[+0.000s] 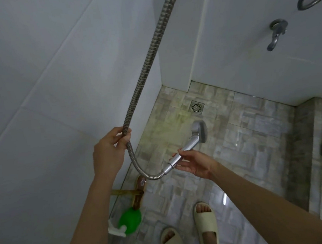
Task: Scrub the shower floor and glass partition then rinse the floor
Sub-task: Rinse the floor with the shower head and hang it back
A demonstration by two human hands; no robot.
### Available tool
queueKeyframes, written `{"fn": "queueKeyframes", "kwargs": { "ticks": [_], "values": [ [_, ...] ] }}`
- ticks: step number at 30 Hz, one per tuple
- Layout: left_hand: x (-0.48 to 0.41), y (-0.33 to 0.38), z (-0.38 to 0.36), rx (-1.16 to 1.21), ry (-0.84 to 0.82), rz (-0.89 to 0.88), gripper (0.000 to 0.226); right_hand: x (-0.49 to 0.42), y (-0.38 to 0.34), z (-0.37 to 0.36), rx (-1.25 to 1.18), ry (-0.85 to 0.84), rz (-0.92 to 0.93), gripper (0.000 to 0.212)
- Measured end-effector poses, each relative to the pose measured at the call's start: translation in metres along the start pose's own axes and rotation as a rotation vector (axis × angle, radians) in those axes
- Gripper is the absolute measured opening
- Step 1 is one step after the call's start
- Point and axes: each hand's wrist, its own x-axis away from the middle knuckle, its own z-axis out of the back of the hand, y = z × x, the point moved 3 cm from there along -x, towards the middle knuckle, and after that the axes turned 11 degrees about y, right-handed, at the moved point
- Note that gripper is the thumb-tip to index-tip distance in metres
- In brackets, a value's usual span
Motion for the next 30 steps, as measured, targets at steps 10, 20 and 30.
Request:
{"fn": "queueKeyframes", "kwargs": {
  "ticks": [10, 20, 30],
  "values": [
    [0.007, 0.003, -0.006, -0.008, -0.039, 0.026, 0.011, 0.006, 0.035, 0.019, -0.132, 0.128, -0.042, 0.013],
    [0.014, 0.007, -0.022, 0.014, -0.082, 0.034, 0.011, 0.006, 0.062, 0.051, -0.532, 0.263, -0.044, 0.006],
    [0.016, 0.008, -0.04, 0.006, -0.13, 0.007, 0.01, 0.009, 0.054, 0.066, -0.676, 0.275, 0.071, 0.008]
  ]
}}
